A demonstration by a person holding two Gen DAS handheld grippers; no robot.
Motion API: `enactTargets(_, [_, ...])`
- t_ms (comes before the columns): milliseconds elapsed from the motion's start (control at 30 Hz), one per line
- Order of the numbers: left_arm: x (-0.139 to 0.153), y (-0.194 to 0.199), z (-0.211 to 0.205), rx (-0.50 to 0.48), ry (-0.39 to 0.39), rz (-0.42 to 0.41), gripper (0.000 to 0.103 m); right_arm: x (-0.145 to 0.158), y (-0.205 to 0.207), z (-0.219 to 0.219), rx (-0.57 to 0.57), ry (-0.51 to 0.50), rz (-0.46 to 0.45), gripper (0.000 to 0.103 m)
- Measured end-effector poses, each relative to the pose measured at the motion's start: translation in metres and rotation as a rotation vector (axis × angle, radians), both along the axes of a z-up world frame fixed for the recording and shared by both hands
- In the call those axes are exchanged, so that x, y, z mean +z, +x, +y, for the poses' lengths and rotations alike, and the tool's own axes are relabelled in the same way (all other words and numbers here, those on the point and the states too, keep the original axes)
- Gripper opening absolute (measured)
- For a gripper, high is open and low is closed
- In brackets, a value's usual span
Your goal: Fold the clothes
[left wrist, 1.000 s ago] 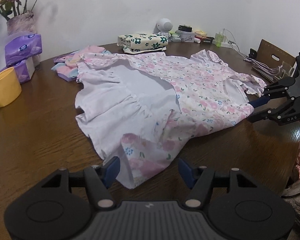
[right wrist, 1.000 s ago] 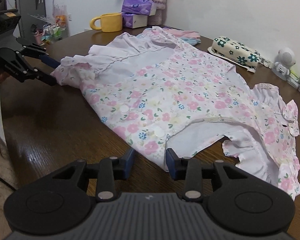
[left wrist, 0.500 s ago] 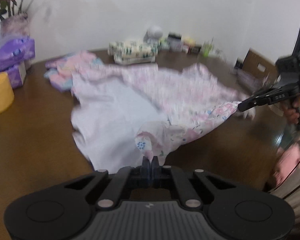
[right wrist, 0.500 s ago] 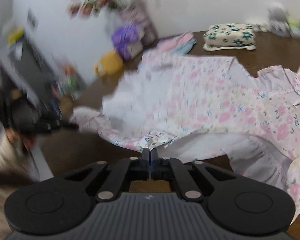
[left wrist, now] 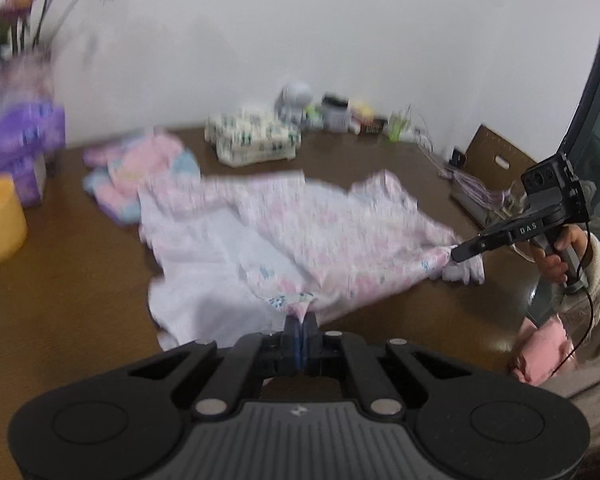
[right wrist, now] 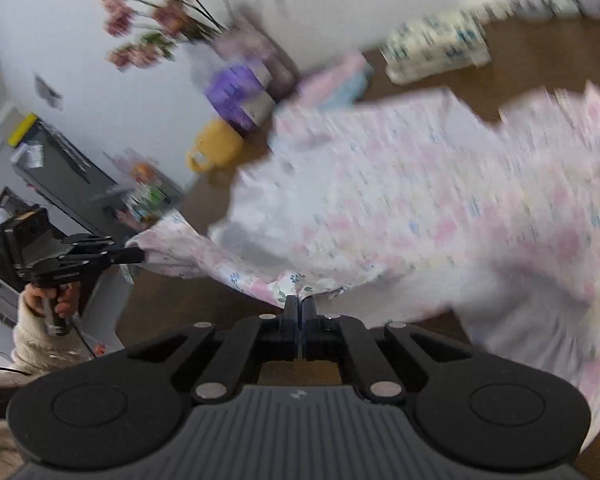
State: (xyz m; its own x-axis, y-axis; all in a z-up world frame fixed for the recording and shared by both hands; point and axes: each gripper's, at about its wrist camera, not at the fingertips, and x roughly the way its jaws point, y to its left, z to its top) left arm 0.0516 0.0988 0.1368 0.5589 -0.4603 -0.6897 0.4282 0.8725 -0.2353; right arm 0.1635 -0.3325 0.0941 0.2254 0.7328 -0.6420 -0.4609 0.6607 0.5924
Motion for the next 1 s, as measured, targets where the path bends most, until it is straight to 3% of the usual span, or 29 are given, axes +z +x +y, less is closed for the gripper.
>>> enactTargets(67, [-0.022, 0.000, -0.003, -0.005, 0.003, 0.074, 0.000, -0.022, -0.003, 0.005, 0.016, -0.053, 0.068, 0.001])
enactTargets(133, [-0.039, 0.000, -0.005, -0.005, 0.008, 0.139, 0.000, -0.025, -0.003, 0.008, 0.014, -0.076, 0.078, 0.001])
enactTargets(233, [-0.021, 0.006, 0.001, 0.020, 0.024, 0.093, 0.000, 0.009, 0.001, 0.002, -0.014, -0.012, -0.011, 0.001])
enactTargets(300, [0.007, 0.006, 0.003, 0.029, 0.037, 0.017, 0.000, 0.039, 0.002, -0.003, -0.025, 0.032, -0.096, 0.001])
enactTargets(400, [0.036, -0.002, 0.000, 0.020, 0.063, -0.071, 0.000, 0.058, -0.003, -0.002, -0.004, 0.050, -0.148, 0.001])
enactTargets(433, [0.043, -0.006, -0.001, 0.015, 0.069, -0.093, 0.000, 0.052, -0.005, 0.001, 0.011, 0.033, -0.133, 0.001])
enactTargets(500, [0.038, -0.011, -0.005, 0.000, 0.074, -0.068, 0.000, 0.027, -0.010, 0.006, 0.041, -0.015, -0.055, 0.001])
enactTargets(633, [-0.019, -0.010, -0.009, -0.017, 0.080, 0.158, 0.000, -0.036, -0.015, 0.011, 0.063, -0.112, 0.150, 0.001])
enactTargets(700, [-0.040, -0.008, -0.008, -0.019, 0.083, 0.222, 0.000, -0.048, -0.019, 0.014, 0.076, -0.130, 0.181, 0.003])
enactTargets(767, [-0.049, -0.004, -0.006, -0.017, 0.079, 0.249, 0.002, -0.045, -0.019, 0.016, 0.088, -0.147, 0.156, 0.008])
enactTargets(833, [-0.048, -0.001, 0.001, 0.011, 0.068, 0.240, 0.014, -0.031, -0.016, 0.015, 0.087, -0.140, 0.106, 0.015])
enactTargets(933, [-0.029, -0.005, 0.006, 0.017, 0.040, 0.165, 0.047, -0.005, -0.010, 0.004, 0.056, -0.100, 0.009, 0.031])
enactTargets(1000, [-0.012, -0.009, 0.012, 0.033, 0.012, 0.082, 0.051, 0.006, -0.006, 0.005, 0.019, -0.092, -0.067, 0.031])
